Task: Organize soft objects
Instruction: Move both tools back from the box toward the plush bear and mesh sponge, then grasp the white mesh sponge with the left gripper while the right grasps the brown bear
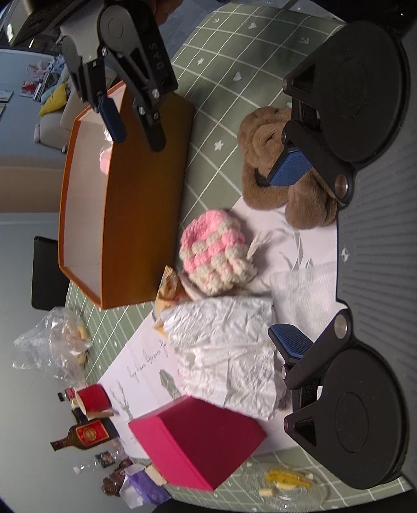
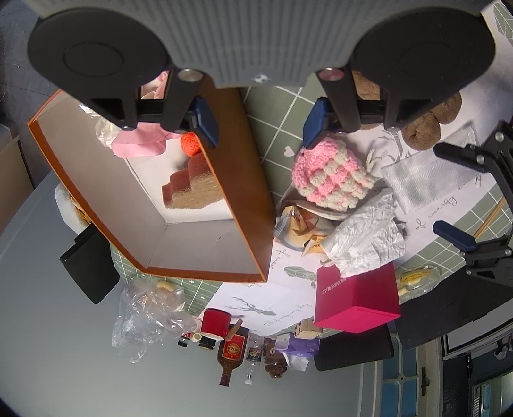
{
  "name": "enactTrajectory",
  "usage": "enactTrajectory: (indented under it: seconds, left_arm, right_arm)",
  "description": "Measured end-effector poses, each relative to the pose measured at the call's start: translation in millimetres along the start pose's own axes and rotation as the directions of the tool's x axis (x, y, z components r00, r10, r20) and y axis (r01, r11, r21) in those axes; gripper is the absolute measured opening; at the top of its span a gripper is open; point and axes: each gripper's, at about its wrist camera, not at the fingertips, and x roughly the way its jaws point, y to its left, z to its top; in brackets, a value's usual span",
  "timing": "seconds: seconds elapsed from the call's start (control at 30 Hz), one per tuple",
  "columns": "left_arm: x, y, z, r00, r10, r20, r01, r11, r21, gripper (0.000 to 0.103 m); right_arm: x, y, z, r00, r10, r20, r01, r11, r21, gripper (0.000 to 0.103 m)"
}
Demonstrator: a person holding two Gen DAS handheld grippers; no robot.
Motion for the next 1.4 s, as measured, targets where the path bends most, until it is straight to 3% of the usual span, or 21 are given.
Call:
enactTrajectory:
  seconds: [0.17,0.3,0.43,0.6,0.67,0.87,0.97,1.03,1.13,1.4]
  left_arm:
    - [5,-11,-4,0.997,-0.073,0.005,0.072,0.997,0.041,0.103]
    - [3,-10,-7,0.996,-0.083,0.011,0.082,0.995,0.064,0.103]
    - [3,16,-11,0.999,-0.043,0.004,0.044,0.999,-0.026,0.103]
    - [5,43,-26,0.998,0.02,-0.057,-0.026,0.994,-0.105,0.103]
    - [3,50,-33,0.998,0.02,-0.058,-0.026,0.992,-0.121,0.103]
    - [17,55,-47,0.994,0.003,-0.109,-0.021,0.986,-0.166,0.103]
    - [28,53,-51,0.988,0.018,-0.156,-0.043,0.986,-0.159,0.103]
    - [31,54,-53,0.987,0.018,-0.161,-0.045,0.985,-0.166,0.103]
    - [37,55,-55,0.985,0.018,-0.174,-0.048,0.984,-0.172,0.103]
    - [49,48,-54,0.98,0.026,-0.199,-0.054,0.989,-0.14,0.103]
  right_arm:
    - [8,6,1,1.0,0.01,-0.016,-0.01,1.0,-0.015,0.058]
    - [11,16,0,0.998,0.052,-0.018,-0.053,0.998,-0.037,0.062]
    - [13,35,-7,0.994,0.105,-0.039,-0.11,0.986,-0.126,0.062]
    - [15,57,-16,0.978,0.193,-0.078,-0.205,0.956,-0.208,0.065]
    - [13,64,-19,0.968,0.237,-0.086,-0.251,0.94,-0.231,0.07]
    - [17,92,-24,0.94,0.311,-0.139,-0.339,0.892,-0.299,0.071]
    - [21,104,-27,0.931,0.323,-0.169,-0.362,0.872,-0.331,0.071]
    - [22,110,-29,0.929,0.324,-0.177,-0.368,0.86,-0.353,0.08]
    - [25,115,-35,0.931,0.313,-0.185,-0.362,0.845,-0.392,0.084]
    - [40,110,-39,0.941,0.268,-0.208,-0.33,0.864,-0.379,0.084]
